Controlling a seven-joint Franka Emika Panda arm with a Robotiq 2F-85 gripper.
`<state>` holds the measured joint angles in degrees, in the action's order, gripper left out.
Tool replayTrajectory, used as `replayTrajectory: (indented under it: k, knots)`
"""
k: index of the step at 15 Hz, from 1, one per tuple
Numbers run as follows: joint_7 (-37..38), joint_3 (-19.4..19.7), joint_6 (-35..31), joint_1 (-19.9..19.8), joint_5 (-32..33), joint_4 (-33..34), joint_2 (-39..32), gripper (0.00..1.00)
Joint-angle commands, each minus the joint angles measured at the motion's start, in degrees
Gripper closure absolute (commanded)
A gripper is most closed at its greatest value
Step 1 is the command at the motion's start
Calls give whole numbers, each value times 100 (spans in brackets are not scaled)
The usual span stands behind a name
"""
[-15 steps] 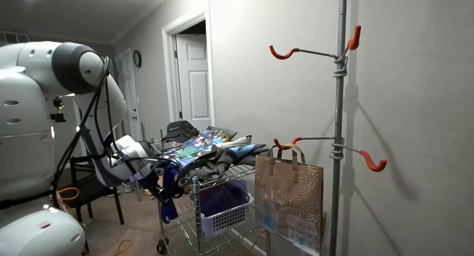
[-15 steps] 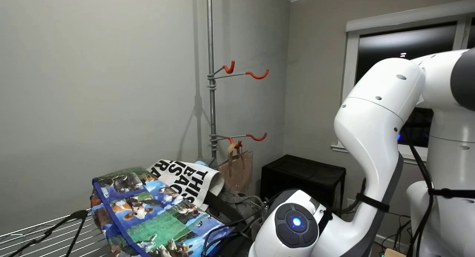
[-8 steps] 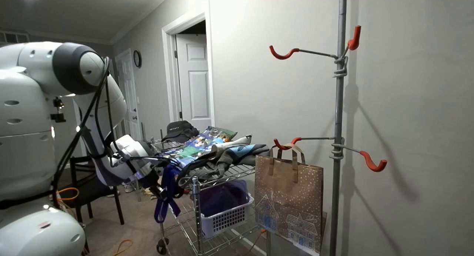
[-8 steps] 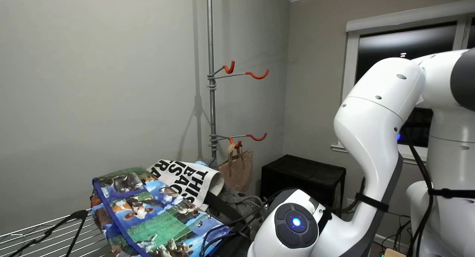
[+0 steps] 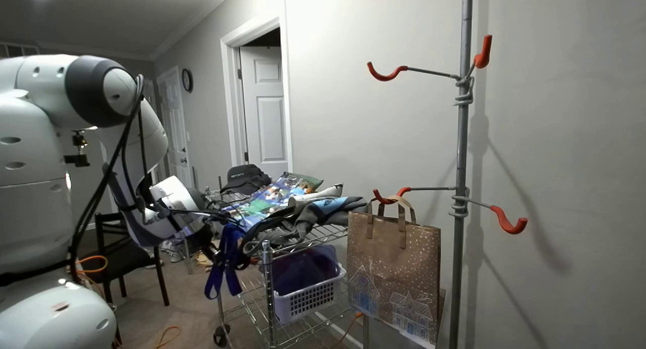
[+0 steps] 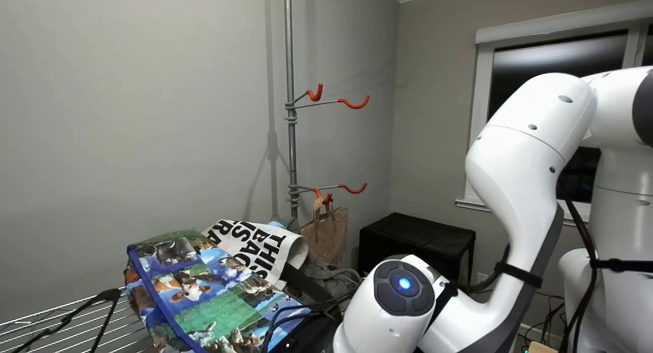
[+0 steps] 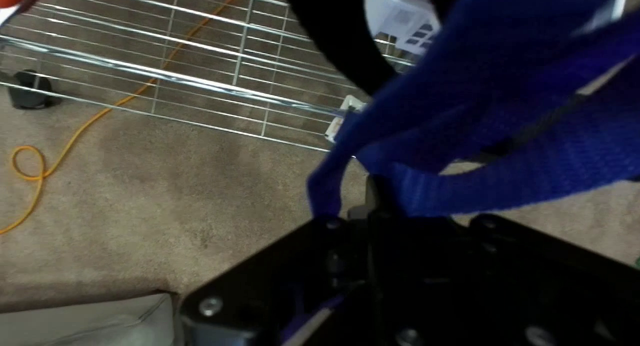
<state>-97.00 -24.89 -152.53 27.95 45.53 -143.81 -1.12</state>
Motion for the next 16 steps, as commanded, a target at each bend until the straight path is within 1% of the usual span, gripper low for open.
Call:
replayTrajectory:
  k: [1,3,6,8,10,11,13,16]
  knots:
    - [-1081,-160,-448,111,-1569,-312,697,100]
    - [-1645,-116,-434,349,-2509,-317,1029,100]
    - [-2498,118,-188,788,-3894,-292,1651,100]
    - [-2827,400,-82,1099,-4401,-264,1999,100]
    - [-2787,647,-152,1286,-4567,-275,2339,100]
    - [-2614,742,-198,1326,-4574,-268,2482,100]
    - [-2162,862,-394,1291,-4541,-267,2699,100]
    - [-1392,895,-641,1051,-4312,-231,2933,100]
